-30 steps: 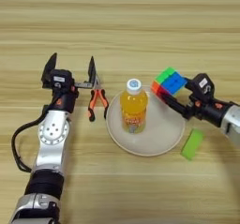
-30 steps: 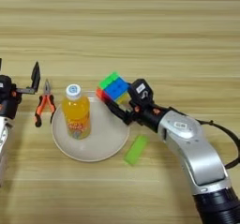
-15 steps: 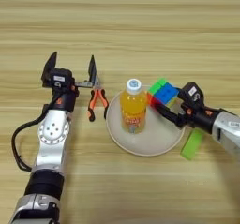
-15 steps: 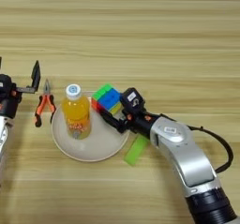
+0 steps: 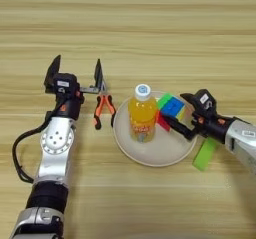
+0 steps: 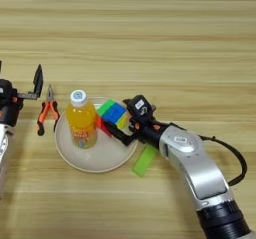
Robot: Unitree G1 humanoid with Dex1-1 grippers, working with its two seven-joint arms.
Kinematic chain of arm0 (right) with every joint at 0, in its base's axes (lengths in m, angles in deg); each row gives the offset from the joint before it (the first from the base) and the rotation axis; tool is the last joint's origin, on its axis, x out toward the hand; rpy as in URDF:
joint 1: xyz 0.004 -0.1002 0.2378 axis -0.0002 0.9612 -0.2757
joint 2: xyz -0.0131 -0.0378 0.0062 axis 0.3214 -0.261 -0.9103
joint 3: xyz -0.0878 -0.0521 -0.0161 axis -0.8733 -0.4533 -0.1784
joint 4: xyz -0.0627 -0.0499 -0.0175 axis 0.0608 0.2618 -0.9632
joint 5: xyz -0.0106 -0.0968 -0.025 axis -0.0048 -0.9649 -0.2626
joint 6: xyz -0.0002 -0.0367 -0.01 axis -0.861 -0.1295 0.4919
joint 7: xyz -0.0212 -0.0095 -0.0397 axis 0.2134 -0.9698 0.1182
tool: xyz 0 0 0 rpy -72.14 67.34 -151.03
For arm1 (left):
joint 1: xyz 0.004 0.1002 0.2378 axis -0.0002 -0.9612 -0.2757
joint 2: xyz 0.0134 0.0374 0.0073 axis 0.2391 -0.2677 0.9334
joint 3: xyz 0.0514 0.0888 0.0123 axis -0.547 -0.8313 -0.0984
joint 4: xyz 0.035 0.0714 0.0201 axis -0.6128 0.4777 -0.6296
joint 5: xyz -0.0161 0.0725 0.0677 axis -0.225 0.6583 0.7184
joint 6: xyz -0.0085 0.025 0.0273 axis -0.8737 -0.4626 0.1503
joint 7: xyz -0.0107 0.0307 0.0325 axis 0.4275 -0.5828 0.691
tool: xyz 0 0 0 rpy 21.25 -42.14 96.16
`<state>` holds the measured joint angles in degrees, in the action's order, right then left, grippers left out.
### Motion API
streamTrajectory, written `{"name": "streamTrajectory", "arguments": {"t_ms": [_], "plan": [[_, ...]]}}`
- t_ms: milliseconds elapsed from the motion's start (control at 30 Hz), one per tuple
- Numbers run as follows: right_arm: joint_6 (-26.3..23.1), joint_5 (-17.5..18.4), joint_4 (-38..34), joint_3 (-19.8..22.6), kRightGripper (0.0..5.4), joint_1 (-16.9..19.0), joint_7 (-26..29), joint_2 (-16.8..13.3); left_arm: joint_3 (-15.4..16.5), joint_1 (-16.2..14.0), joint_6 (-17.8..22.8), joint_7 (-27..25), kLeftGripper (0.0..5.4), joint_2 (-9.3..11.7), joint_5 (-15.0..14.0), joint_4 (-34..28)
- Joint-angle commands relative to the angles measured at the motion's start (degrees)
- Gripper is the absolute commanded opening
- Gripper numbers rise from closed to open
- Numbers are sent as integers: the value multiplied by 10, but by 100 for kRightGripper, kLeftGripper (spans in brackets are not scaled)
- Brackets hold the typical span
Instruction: Move the objects on the table
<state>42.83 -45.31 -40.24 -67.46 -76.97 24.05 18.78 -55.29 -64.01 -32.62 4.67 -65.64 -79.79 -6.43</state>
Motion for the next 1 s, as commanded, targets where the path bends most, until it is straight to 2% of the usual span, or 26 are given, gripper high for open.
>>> {"name": "streamTrajectory", "arguments": {"t_ms": [33, 200, 700, 867, 1000], "plan": [[3, -1, -5, 2, 495, 2, 3, 0, -1, -2, 10, 3, 540, 1, 7, -4], [9, 6, -18, 12, 538, -2, 4, -1, -1, -1, 10, 3, 540, 0, 7, -3], [53, 30, -48, 74, 538, -31, 18, -12, -1, -1, 10, 3, 540, 0, 7, -3], [76, 56, -64, 94, 538, -47, 30, -7, -2, -1, 12, 3, 540, 0, 8, -6], [76, 95, -90, 96, 538, -53, 54, -8, -3, -3, 13, 4, 540, -1, 8, -9]]}}
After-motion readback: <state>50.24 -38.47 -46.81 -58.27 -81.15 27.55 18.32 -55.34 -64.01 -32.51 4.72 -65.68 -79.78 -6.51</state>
